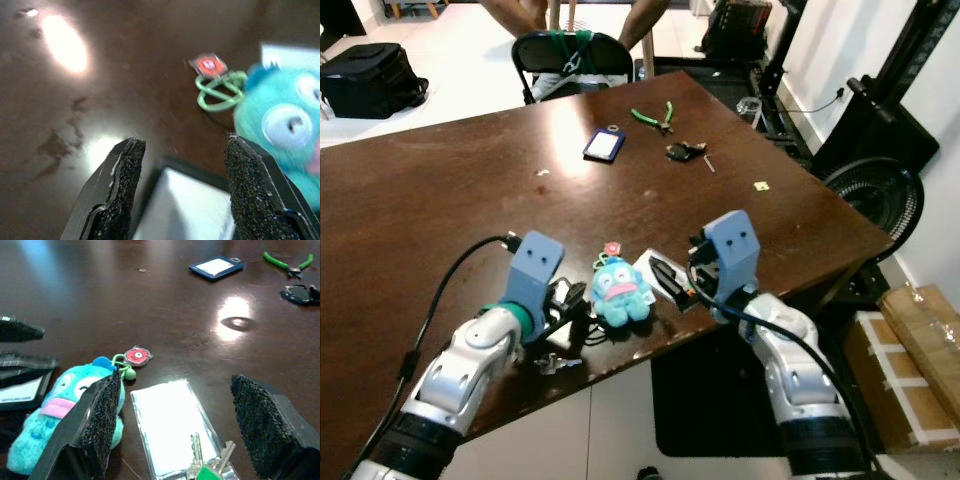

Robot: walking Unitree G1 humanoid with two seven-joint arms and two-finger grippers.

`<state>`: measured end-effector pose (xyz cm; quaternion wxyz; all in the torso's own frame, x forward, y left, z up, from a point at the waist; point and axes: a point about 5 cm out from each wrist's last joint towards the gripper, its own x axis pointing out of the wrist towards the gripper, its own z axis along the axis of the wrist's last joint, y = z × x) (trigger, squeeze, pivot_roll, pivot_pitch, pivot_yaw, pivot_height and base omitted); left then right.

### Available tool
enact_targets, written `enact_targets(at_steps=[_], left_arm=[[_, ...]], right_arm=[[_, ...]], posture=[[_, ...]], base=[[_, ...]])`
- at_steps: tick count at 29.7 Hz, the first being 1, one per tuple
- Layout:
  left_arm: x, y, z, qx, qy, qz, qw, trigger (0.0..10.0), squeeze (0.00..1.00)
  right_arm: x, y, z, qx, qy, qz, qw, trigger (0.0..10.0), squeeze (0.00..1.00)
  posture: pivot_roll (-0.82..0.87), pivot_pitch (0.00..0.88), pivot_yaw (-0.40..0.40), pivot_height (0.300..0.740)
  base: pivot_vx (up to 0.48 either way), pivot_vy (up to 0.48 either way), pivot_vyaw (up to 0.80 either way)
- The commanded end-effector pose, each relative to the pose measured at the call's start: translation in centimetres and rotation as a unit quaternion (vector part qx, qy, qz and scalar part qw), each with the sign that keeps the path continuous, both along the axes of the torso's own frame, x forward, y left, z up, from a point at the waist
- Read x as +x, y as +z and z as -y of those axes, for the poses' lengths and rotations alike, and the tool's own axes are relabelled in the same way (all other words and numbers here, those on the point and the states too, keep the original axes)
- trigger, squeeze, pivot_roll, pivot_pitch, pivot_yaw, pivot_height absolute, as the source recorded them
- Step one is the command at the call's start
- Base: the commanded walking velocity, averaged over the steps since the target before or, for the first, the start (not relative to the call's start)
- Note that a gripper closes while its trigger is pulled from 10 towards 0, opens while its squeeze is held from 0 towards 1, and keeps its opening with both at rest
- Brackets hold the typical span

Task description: Hang keys on a hook

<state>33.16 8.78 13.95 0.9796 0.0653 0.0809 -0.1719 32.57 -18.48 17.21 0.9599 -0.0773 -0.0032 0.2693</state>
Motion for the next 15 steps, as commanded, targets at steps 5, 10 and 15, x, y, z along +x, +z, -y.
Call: enact_targets(at_steps=[5,10,15], left_arm=[[-0.2,1.4,-1.2,-0.034,0.027,0.016,0.999,10.0,0.00],[-0.8,1.5,-1.7,-0.024,0.029,0.023,0.999,10.0,0.00],[-0.8,1.5,-1.7,-0.024,0.029,0.023,0.999,10.0,0.00]], right_arm=[[0.1,0.2,-2.9,0.000,0.032,0.019,0.999,10.0,0.00],[0.7,0.5,-3.3,-0.027,0.026,0.036,0.999,10.0,0.00],[0.7,0.5,-3.3,-0.027,0.026,0.036,0.999,10.0,0.00]], posture=[[-0.11,0.116,0.097,0.740],[-0.10,0.119,0.087,0.740],[-0.10,0.119,0.087,0.740]], base=[[0.000,0.000,0.00],[0.000,0.000,0.00],[0.000,0.000,0.00]])
